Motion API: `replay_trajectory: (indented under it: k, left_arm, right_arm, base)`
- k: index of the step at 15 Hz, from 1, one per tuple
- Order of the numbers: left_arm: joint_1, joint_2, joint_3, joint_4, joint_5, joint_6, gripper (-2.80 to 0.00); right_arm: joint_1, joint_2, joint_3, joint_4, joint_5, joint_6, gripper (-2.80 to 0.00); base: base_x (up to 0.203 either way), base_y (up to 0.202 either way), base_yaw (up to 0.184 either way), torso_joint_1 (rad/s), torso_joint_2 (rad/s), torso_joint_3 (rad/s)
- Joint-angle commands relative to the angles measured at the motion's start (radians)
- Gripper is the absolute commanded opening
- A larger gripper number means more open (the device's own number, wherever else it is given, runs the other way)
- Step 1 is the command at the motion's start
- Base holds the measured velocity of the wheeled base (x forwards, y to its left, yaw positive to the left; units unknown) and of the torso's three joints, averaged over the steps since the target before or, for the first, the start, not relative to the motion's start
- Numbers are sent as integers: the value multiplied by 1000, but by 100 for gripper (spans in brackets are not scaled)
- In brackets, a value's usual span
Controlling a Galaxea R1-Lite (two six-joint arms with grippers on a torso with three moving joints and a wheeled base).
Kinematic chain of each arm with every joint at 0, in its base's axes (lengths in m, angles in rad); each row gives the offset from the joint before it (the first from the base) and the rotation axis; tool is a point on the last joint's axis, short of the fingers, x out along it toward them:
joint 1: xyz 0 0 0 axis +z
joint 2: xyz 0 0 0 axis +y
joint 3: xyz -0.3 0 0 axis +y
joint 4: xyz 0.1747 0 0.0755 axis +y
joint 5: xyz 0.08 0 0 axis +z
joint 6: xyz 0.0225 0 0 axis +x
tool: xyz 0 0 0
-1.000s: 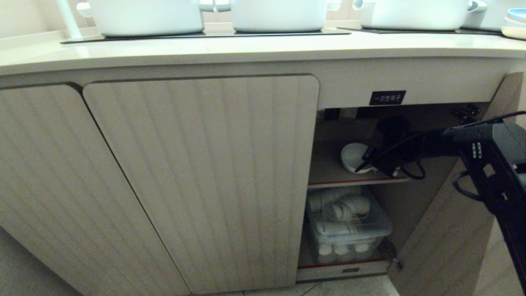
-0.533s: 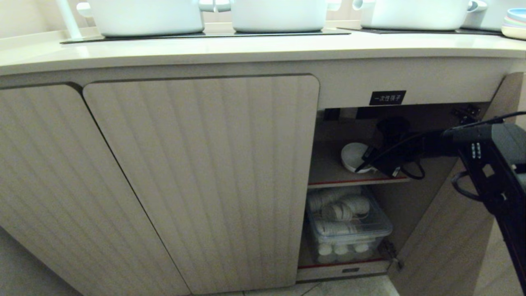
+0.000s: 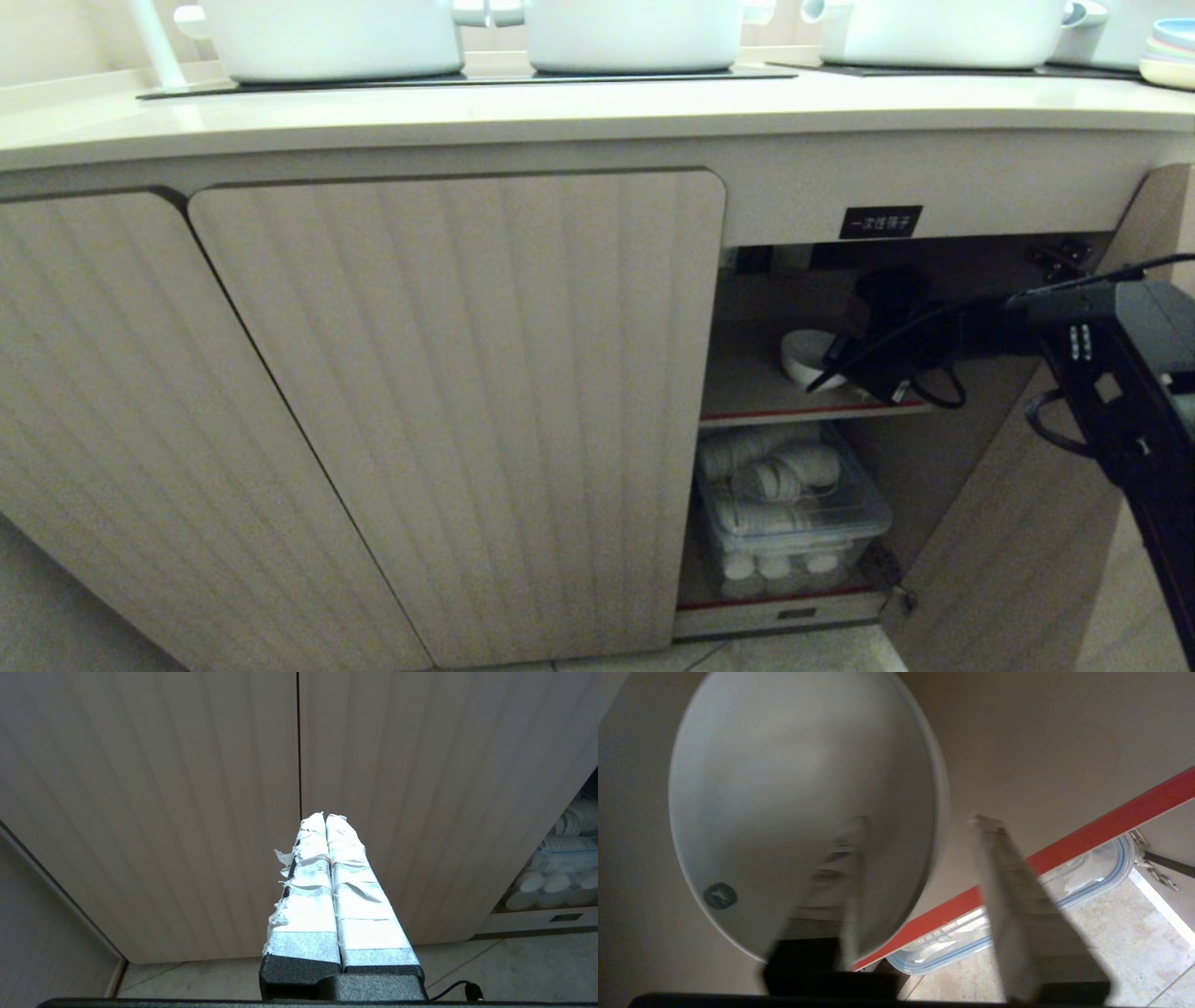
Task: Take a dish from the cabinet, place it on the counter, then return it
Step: Put it back into the cabinet
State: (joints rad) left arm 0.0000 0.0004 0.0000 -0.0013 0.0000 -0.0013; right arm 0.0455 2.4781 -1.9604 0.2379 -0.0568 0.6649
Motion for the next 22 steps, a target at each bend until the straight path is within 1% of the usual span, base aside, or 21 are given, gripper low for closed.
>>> replay_trajectory:
  k: [1, 12, 18, 22]
  left_arm:
    - [0, 0, 0, 1, 0, 0, -280]
    - [0, 0, 0, 1, 0, 0, -280]
    - [0, 0, 0, 0, 0, 0, -280]
    - [0, 0, 0, 0, 0, 0, -280]
  right_arm:
    - [0, -1, 0, 0, -1, 4, 0]
    - [2, -2, 0, -23, -5, 2, 0]
    - [5, -4, 0, -23, -41, -40, 0]
    - [9, -6, 0, -23, -66, -46, 0]
  base:
    - [0, 0, 0, 0, 0, 0]
    - [0, 0, 0, 0, 0, 0]
    - [0, 0, 0, 0, 0, 0]
    - [0, 0, 0, 0, 0, 0]
